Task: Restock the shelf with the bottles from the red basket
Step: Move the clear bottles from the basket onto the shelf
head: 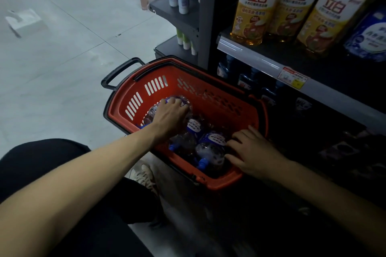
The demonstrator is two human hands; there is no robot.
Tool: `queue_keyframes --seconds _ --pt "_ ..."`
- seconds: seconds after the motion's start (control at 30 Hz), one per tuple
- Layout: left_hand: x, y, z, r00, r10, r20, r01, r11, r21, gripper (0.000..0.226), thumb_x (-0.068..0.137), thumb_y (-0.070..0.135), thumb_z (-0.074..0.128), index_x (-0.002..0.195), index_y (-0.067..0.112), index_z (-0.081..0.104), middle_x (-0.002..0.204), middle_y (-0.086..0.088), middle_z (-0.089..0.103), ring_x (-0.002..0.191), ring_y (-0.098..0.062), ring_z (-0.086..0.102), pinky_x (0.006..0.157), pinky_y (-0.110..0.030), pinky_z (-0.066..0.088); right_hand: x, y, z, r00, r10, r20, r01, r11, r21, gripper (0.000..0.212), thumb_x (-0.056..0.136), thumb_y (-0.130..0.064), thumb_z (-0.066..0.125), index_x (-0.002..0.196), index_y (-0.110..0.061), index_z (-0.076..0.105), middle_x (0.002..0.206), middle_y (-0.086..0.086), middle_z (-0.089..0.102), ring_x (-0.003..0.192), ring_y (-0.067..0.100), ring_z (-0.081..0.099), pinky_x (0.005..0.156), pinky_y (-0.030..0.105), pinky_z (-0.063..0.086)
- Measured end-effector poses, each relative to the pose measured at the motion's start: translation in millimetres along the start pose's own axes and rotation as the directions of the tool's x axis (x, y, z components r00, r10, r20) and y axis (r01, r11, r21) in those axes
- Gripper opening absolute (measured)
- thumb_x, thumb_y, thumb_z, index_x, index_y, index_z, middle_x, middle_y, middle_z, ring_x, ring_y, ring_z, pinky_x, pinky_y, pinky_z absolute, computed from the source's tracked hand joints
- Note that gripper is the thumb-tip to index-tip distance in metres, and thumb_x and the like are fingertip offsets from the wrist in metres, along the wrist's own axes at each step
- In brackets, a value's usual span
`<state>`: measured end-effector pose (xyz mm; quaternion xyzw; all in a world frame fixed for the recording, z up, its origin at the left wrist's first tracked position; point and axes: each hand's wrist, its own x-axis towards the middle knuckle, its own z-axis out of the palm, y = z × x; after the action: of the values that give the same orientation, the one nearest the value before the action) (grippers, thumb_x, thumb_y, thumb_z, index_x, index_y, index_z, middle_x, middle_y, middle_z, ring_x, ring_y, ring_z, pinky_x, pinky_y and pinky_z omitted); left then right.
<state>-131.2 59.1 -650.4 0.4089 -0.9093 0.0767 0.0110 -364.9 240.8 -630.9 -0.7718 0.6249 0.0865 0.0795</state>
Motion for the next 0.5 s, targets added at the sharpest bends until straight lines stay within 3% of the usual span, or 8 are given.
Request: queue_keyframes --seconds 0.1,0.17,0.23,0.33,0.5 --pt "9.7 -6.0 2.1 0.985 -0.1 0.139 0.093 0.994 0.054 0.07 0.094 0.071 0.047 0.139 0.017 0.051 0.136 -0.016 0.055 0.122 -0.034 0.052 0.101 -0.057 0.041 0.8 -6.0 -4.0 0.999 0.004 0.034 -0.005 1.0 0.024 0.077 0.093 -0.068 0.018 0.153 -0.025 0.039 0.164 0.014 0.025 0.152 0.031 0.021 0.126 0.046 0.008" --pt "14.3 -12.4 8.4 0.954 -0.199 0.224 0.189 0.98 0.065 0.086 0.087 0.079 0.047 0.147 0.017 0.042 0.146 -0.019 0.046 0.132 -0.039 0.045 0.107 -0.065 0.035 2.4 -7.4 -4.3 0.998 0.014 0.065 -0.017 0.999 0.046 0.069 0.1 -0.064 0.031 0.158 -0.027 0.028 0.168 0.013 0.012 0.155 0.03 0.012 0.125 0.043 0.008" --pt "16.6 -17.9 19.3 0.9 -0.313 0.302 0.317 0.948 0.039 0.1 0.081 0.087 0.043 0.151 0.016 0.038 0.149 -0.023 0.041 0.133 -0.045 0.043 0.106 -0.069 0.036 1.7 -7.4 -1.4 0.996 0.033 0.08 -0.039 0.997 0.073 0.07 0.098 -0.066 0.025 0.155 -0.027 0.035 0.164 0.012 0.025 0.151 0.03 0.025 0.122 0.042 0.019" --pt "25.4 -22.2 31.1 0.821 -0.408 0.399 0.455 0.89 -0.027 0.122 0.068 0.098 0.047 0.153 0.012 0.033 0.146 -0.027 0.043 0.128 -0.049 0.046 0.1 -0.068 0.044 3.4 -7.0 7.3 1.0 0.017 0.02 -0.017 1.0 0.01 0.075 0.091 -0.064 0.012 0.131 -0.027 0.063 0.131 0.004 0.063 0.12 0.024 0.059 0.105 0.041 0.038" --pt "53.0 -33.0 33.1 0.699 -0.455 0.552 0.537 0.844 0.015 0.128 0.061 0.079 0.079 0.152 0.003 0.032 0.144 -0.026 0.051 0.129 -0.049 0.051 0.104 -0.072 0.04 9.6 -4.5 14.3 1.0 -0.005 0.001 0.005 1.0 -0.011 0.066 0.09 -0.057 0.014 0.107 -0.028 0.071 0.101 -0.007 0.071 0.094 0.016 0.065 0.087 0.037 0.038"
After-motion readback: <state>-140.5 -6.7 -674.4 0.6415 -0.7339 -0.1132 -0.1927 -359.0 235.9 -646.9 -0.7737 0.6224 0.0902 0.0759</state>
